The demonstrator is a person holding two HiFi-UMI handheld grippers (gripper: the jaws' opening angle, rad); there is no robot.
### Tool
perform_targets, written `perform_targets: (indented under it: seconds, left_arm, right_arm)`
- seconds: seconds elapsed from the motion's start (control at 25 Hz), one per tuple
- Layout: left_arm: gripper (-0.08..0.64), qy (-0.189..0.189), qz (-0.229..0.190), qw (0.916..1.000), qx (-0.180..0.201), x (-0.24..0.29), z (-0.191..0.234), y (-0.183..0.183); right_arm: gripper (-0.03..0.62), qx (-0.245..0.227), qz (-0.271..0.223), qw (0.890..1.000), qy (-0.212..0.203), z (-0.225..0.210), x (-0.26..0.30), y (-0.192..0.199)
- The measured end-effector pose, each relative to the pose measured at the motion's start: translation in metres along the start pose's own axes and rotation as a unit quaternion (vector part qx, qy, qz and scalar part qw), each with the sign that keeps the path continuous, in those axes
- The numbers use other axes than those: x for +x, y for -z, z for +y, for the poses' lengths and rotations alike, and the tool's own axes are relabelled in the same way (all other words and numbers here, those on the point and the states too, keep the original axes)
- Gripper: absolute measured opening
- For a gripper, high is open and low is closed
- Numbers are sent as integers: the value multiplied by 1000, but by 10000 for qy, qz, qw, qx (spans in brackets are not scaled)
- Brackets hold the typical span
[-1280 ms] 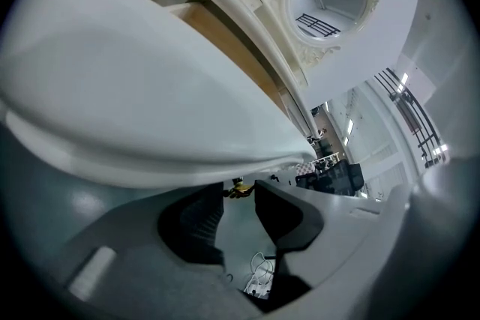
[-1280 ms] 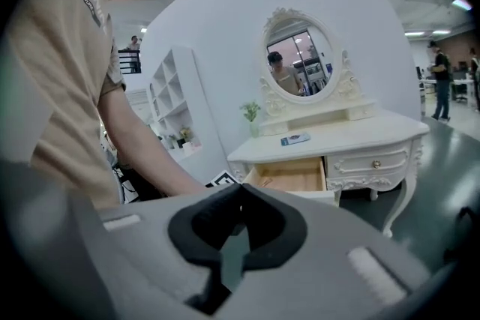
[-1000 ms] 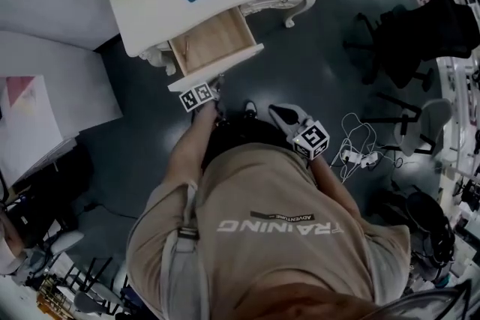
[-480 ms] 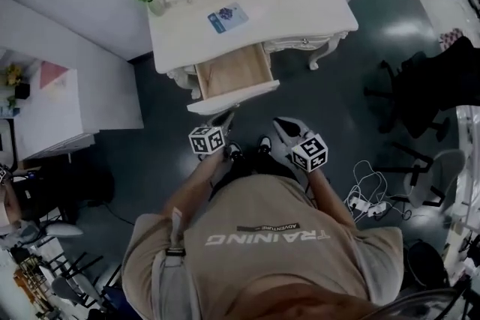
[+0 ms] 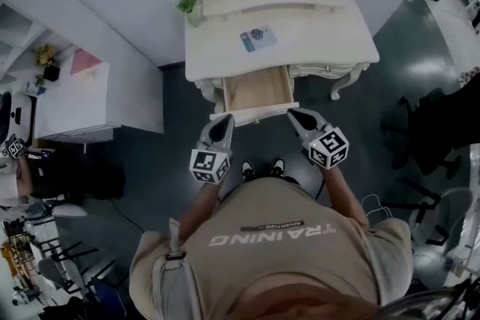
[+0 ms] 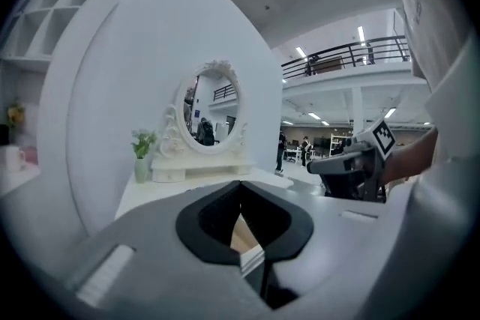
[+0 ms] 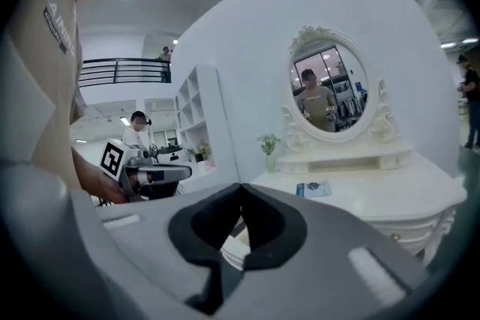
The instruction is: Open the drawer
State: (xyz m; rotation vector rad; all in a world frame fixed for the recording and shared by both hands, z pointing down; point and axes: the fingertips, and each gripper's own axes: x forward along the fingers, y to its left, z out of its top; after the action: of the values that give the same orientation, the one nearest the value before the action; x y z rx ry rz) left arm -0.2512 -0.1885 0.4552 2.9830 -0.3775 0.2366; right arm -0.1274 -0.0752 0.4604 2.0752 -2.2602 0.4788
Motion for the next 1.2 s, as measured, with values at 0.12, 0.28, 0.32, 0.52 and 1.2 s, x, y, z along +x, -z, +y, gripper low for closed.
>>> perform_targets:
  seconds: [0.12,0.28,0.32,0.52,1.2]
  left_arm:
    - [8,25,211,9990,381,-6,1,-9]
    - [8,202,558,9954,748,-10,-2,-8]
    - [8,223,559,9954,750,-10,-3,-8]
    - [8,228,370,9972,616,-8,-4,-15]
    - [8,298,658,9963,456,-22,48,19]
  right_arm:
    - [-6,-252,-186,9995,-8,8,0,-32]
    - [-5,-371,-334,9987,-108,16,4,-39]
    - [-6,-371,-325,9987,-105,16,3,-37]
    - [-5,-273,-219,9993,-130,18,2,-32]
    - [-6,-474,273,9974,-470,49,57,-13]
